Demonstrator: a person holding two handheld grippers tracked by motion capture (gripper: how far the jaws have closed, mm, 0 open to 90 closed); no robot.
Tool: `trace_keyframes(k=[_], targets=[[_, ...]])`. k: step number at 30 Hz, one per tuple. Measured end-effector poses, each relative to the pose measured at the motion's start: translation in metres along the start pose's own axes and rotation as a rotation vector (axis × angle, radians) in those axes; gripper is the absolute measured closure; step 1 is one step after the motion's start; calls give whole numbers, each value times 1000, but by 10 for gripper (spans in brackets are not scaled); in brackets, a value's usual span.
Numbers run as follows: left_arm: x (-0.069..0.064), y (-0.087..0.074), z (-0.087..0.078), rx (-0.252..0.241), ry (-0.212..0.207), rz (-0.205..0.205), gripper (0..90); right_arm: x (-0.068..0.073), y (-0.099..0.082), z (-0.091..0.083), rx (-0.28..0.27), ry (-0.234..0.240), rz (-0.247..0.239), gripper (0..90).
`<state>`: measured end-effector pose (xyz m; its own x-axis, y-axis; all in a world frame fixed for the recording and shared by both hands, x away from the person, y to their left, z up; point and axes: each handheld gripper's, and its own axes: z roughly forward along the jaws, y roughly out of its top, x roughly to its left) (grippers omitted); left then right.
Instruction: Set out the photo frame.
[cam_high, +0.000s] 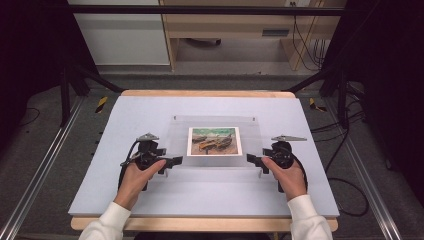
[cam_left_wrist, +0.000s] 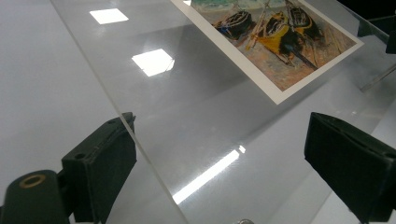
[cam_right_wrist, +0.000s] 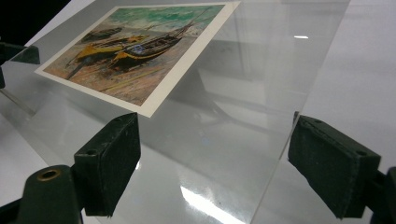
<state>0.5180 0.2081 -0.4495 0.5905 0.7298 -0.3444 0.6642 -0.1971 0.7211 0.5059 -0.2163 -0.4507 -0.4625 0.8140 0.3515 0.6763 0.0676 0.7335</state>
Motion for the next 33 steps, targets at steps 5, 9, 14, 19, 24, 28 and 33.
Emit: trace_keyframes(k=[5,9,14,19,24,28,33], targets=[[4,1,1,3,-10,-17,86,-2,3,3,5,3,12,174],[4,2,2,-3,-3,-9,86,-3,5,5,1,1,8,174],[5,4,5,-20,1,-4,86,-5,9,8,-7,-10,5,175],[4,1,1,-43,11,3,126,-3,7,5,-22,-18,-6,186],[0,0,-2,-52,26,13,139,1,5,3,-37,-32,-28,192],[-1,-2,-5,-66,33,15,180,3,3,0,-46,-39,-39,201],[-3,-6,-11,-90,42,22,240,5,1,-5,-66,-48,-60,236]])
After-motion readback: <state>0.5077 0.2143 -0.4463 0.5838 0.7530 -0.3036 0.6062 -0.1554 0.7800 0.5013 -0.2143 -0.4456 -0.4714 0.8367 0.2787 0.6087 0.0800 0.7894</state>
